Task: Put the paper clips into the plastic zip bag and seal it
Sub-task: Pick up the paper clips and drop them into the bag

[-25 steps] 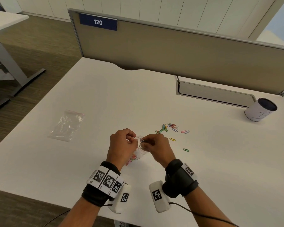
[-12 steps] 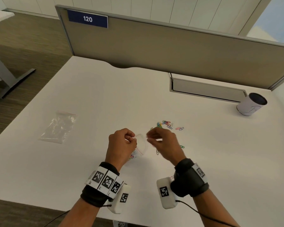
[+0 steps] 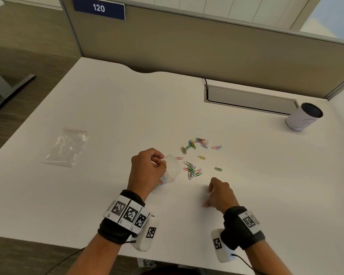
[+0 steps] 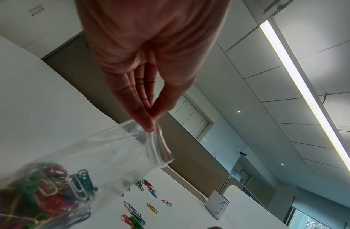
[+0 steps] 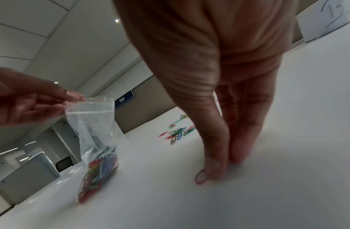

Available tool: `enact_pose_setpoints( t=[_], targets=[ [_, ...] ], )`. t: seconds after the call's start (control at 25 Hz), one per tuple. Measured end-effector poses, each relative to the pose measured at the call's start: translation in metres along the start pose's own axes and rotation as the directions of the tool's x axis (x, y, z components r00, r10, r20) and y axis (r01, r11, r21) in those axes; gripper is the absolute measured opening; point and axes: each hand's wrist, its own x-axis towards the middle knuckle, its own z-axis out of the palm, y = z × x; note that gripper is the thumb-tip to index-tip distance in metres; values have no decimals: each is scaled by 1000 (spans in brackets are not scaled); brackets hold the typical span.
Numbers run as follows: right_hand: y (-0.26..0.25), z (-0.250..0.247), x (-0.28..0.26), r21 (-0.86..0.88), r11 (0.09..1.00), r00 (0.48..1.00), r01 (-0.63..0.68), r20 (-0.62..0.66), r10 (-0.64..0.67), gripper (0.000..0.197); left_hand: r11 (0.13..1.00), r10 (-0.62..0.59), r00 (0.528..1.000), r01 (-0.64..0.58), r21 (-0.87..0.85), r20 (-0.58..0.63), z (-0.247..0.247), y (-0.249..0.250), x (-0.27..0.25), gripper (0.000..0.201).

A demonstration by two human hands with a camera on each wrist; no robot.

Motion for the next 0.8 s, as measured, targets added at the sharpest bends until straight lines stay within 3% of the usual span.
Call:
enact_pose_setpoints(
  t=[0.28,0.4,0.56,0.64,0.8],
  targets=[
    [-46,-14,38,203,957,960,206,-232,-157,23,1000,-5,1000,5,7,-10,2,-2,-4,6],
    [-44,-15,46,184,938,922,293,-315,-226,10,1000,-9,1000,9,6,-21,0,-1,-5,7],
    [-42,-5,50,-162,894,900,419,-54,-432,55,1000,-13,1000,13,7,-26,3,0,-2,6],
    [-42,3,54,-239,856,872,459,-63,-485,45,1000,-10,1000,10,12,-20,5,2,-3,5],
    [-40,5,57,-218,833,823,509,-159,-544,13,1000,-24,1000,24,6,-17,8,3,-1,5]
  ],
)
